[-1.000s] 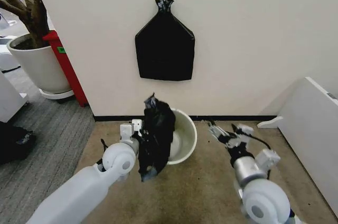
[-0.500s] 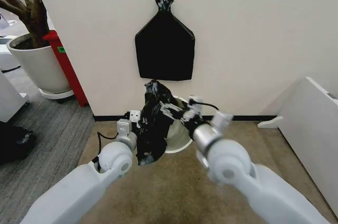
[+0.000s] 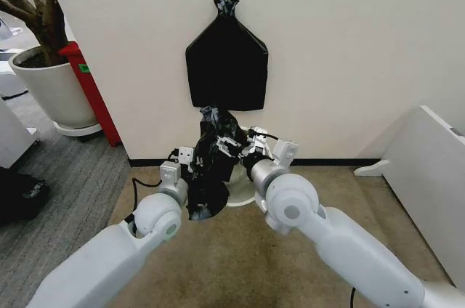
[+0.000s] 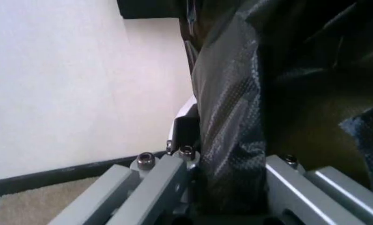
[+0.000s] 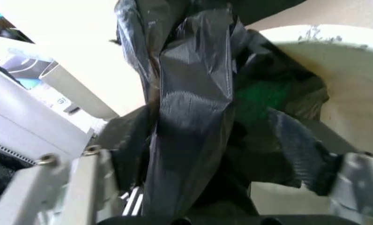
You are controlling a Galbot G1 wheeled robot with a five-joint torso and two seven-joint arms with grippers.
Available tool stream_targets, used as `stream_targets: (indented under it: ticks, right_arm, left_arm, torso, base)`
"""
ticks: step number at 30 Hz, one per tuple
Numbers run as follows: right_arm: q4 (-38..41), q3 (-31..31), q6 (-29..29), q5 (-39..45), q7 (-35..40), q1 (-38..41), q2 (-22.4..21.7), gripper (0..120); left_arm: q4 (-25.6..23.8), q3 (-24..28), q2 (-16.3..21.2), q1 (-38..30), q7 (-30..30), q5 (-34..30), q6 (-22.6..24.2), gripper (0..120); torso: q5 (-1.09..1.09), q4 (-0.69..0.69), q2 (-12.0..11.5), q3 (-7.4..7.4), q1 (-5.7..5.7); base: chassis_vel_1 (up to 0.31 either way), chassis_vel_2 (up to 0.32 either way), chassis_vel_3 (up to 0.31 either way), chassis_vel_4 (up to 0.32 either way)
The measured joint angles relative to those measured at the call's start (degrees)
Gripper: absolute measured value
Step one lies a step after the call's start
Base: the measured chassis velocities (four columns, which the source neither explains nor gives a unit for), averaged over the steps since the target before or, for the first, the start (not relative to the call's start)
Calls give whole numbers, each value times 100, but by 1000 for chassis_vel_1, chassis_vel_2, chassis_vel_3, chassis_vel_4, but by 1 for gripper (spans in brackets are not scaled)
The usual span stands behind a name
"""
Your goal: Place the garbage bag over the trash bin.
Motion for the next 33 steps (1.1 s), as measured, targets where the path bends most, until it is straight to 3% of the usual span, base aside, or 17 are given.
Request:
stream_targets:
  ticks: [8,10,18,33]
  right_arm:
    - [-72,-35,19,105,32,95,92,40]
    - [-129,-52,28,220,71,175,167,27]
    - [-317,-82,51,307,122,317,303,4]
    - [-79,90,41,389,403,209,-56,0]
  left_arm:
    - [46,9,-50,-46,31,38,0,1]
    - [68,26,-72,-66,62,82,-1,1]
    - [84,32,-94,-80,103,145,-33,1]
    - [144,-65,-113,-34,105,186,-51,1]
  torso:
    - [0,0,0,0,0]
    - [0,0,0,0,0]
    - [1,1,0,0,0]
    - [2,0,0,0,0]
  base:
    - [0,0,0,0]
    - [0,0,0,0]
    - [0,0,0,0]
    - [0,0,0,0]
